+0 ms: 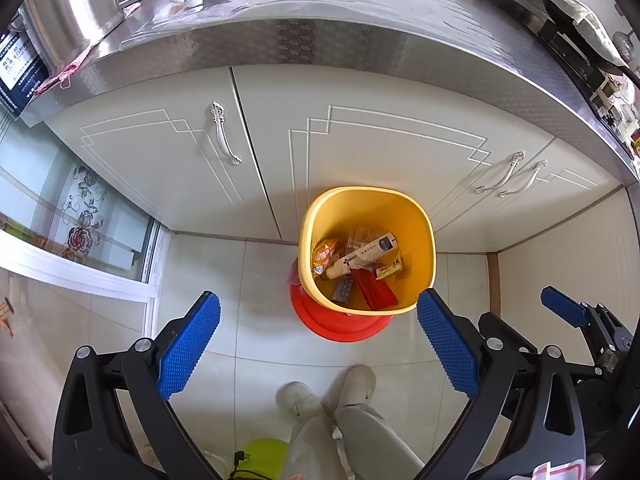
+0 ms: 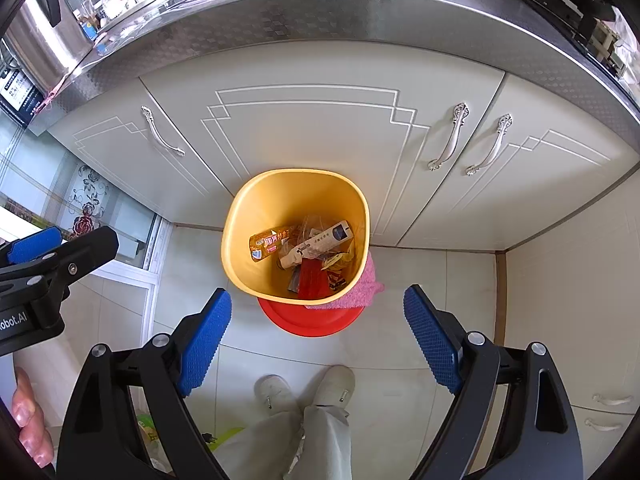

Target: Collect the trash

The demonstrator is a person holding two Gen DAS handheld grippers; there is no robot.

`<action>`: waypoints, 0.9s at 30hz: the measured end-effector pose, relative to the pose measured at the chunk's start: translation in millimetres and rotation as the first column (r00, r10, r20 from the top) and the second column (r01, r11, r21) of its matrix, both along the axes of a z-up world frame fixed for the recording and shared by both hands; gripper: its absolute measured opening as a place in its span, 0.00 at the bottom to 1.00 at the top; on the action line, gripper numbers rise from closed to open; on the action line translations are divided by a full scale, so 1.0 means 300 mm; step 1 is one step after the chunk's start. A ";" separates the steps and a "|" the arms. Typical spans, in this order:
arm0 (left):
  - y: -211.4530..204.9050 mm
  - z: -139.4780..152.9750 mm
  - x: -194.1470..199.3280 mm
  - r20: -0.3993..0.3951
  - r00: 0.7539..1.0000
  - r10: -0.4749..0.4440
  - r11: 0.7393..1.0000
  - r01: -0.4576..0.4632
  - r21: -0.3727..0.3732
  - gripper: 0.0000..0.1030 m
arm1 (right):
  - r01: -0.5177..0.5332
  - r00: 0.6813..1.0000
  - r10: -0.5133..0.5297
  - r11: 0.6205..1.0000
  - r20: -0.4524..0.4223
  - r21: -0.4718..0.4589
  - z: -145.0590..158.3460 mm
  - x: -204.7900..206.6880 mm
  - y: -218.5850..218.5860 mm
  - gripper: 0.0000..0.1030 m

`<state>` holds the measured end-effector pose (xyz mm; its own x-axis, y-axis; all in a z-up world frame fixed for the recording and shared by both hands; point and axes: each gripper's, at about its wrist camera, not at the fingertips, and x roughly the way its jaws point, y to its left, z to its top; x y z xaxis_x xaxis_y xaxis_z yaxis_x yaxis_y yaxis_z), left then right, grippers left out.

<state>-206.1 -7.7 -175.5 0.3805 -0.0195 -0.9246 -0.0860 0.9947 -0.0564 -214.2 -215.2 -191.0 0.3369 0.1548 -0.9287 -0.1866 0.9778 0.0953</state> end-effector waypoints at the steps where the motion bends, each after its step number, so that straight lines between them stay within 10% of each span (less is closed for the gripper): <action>1: 0.001 0.000 0.000 0.000 1.000 0.000 1.000 0.000 0.000 0.95 | -0.001 1.000 0.001 1.000 0.000 -0.001 0.000 0.000 0.000 0.85; 27: 0.017 -0.013 0.001 -0.010 1.000 0.006 1.000 -0.006 -0.006 0.95 | -0.011 1.000 0.011 1.000 -0.005 0.000 -0.004 0.003 0.020 0.85</action>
<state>-205.7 -2.7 -179.5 0.3716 -0.0229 -0.9281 -0.0922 0.9938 -0.0615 -213.3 -209.2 -192.1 0.3309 0.1586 -0.9302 -0.1970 0.9757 0.0962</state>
